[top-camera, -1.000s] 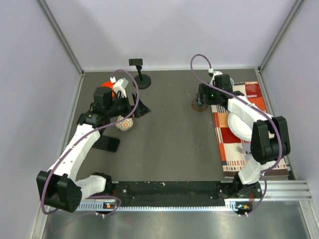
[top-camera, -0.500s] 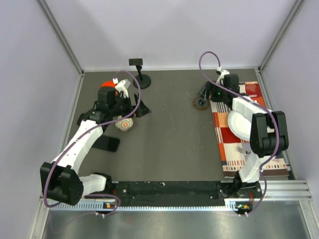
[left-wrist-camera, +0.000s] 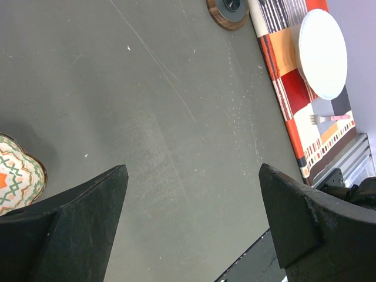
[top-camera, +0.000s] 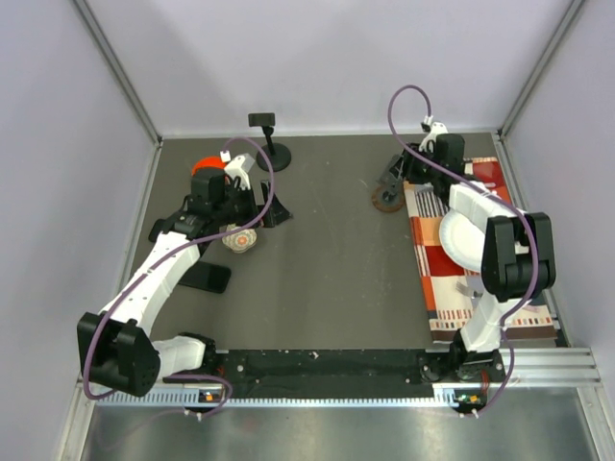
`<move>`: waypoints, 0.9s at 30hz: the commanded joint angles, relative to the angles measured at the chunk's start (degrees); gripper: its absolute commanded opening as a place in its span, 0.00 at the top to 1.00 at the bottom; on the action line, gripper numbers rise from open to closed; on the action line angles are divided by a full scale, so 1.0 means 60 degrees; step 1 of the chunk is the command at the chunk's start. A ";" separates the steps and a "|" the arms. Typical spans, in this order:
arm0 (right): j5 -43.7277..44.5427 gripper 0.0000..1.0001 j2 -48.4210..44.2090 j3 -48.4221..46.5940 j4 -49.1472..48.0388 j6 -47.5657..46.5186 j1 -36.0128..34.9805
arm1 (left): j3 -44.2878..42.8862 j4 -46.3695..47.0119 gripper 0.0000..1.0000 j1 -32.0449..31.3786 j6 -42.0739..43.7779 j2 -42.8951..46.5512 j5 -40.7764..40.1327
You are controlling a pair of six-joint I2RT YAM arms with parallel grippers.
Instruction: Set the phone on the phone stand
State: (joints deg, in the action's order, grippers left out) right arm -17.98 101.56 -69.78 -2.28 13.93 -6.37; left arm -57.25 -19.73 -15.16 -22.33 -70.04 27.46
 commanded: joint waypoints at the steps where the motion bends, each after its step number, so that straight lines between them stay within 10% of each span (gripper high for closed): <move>1: -0.0065 0.57 -0.0227 0.0494 -0.1376 0.0970 -0.0037 | -0.0184 0.0182 0.02 -0.0037 0.0191 0.0028 -0.0036; 5: 0.0007 0.68 -0.0461 0.1272 -0.2370 0.1749 -0.0081 | -0.0213 0.0197 0.02 -0.0037 0.0191 0.0013 0.0008; 8: 0.0387 0.99 -0.0593 0.1595 -0.2533 0.2217 -0.0124 | -0.0199 0.0197 0.02 -0.0037 0.0191 0.0013 0.0022; 18: 0.1092 1.00 -0.0916 0.2225 -0.2856 0.2731 -0.0520 | -0.0052 0.0153 0.02 -0.0037 0.0264 0.0292 -0.0183; 22: 0.1193 0.36 -0.1207 0.2503 -0.2930 0.2819 -0.0593 | -0.0052 0.0124 0.02 -0.0037 0.0162 0.0248 -0.0270; 27: 0.1516 0.16 -0.2071 0.2855 -0.2419 0.2644 -0.0608 | -0.0315 -0.0783 0.02 -0.0037 -0.0203 0.0160 -0.3077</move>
State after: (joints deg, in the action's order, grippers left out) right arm -11.07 95.96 -53.58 -17.12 30.70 -9.47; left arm -57.25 -21.17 -15.25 -22.17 -70.00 22.92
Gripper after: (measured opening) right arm 0.800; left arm 0.982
